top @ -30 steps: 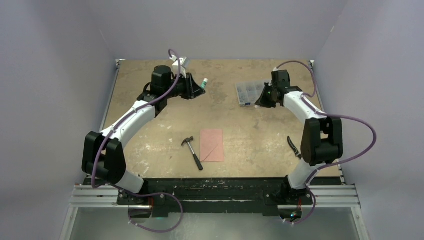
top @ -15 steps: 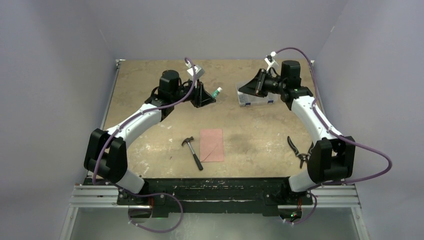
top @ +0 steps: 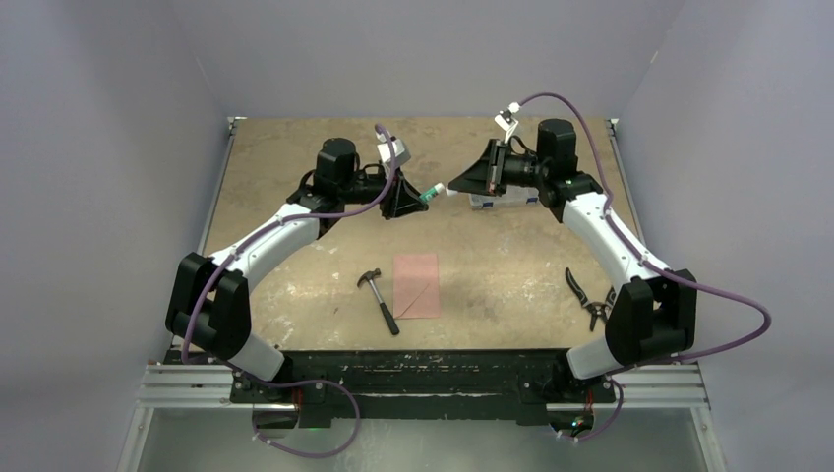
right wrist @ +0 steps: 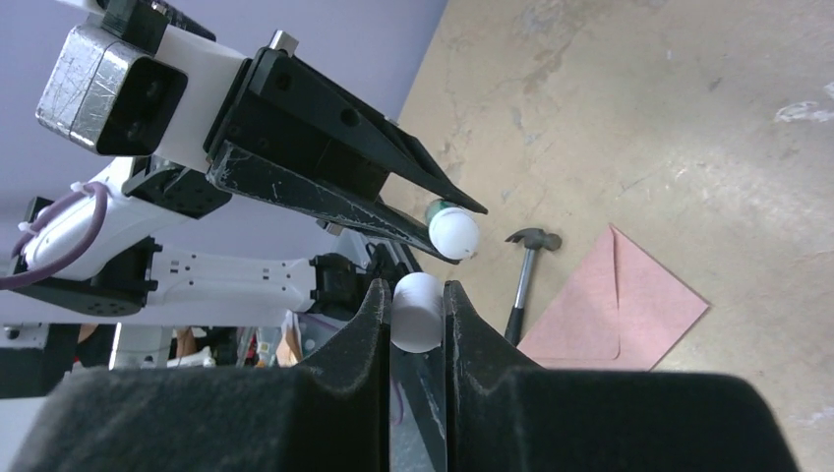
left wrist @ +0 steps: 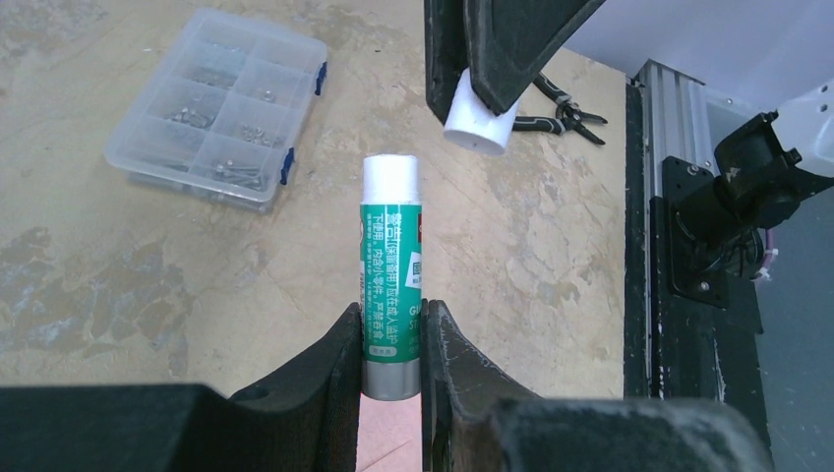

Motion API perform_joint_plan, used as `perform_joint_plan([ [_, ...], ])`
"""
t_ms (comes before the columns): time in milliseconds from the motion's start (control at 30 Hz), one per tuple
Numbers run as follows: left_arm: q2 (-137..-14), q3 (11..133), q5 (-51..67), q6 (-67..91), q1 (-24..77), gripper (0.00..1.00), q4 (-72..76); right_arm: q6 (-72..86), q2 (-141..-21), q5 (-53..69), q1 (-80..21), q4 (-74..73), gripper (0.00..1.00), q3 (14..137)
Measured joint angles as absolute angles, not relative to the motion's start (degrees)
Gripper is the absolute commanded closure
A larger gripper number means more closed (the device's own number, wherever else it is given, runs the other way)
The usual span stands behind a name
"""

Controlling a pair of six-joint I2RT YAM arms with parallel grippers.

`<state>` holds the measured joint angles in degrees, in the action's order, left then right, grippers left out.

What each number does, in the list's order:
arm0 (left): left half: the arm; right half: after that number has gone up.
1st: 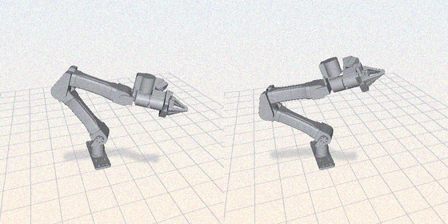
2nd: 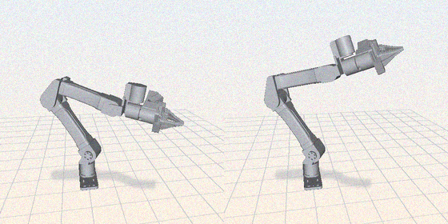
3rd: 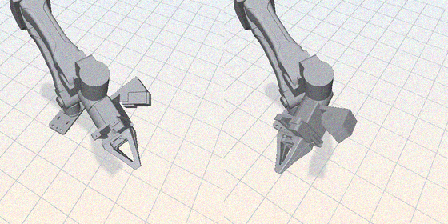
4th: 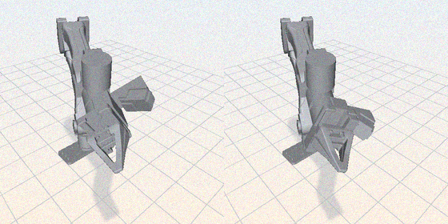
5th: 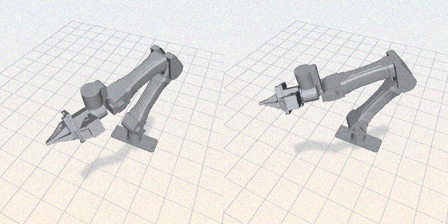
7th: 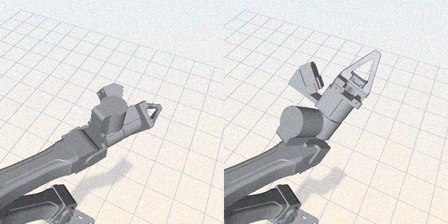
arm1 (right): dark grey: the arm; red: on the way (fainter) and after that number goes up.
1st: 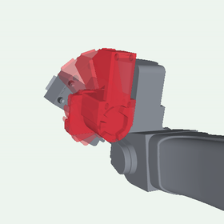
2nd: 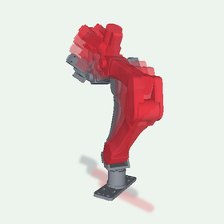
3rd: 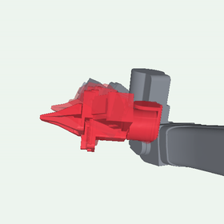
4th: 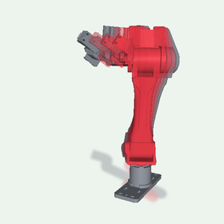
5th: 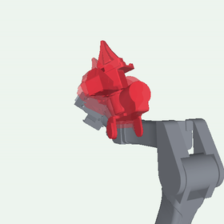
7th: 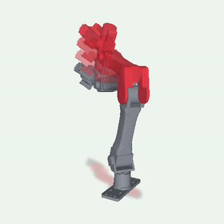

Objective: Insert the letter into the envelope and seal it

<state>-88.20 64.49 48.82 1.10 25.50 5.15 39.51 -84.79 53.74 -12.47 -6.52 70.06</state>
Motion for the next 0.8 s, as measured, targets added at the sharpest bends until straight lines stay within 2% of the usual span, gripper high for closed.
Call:
perform_joint_plan([
  [800, -87.9, 64.0, 51.6, 1.4, 25.9, 1.0, 5.7, 41.5, -86.0, 51.2, -14.7, -4.0, 1.0, 70.2],
])
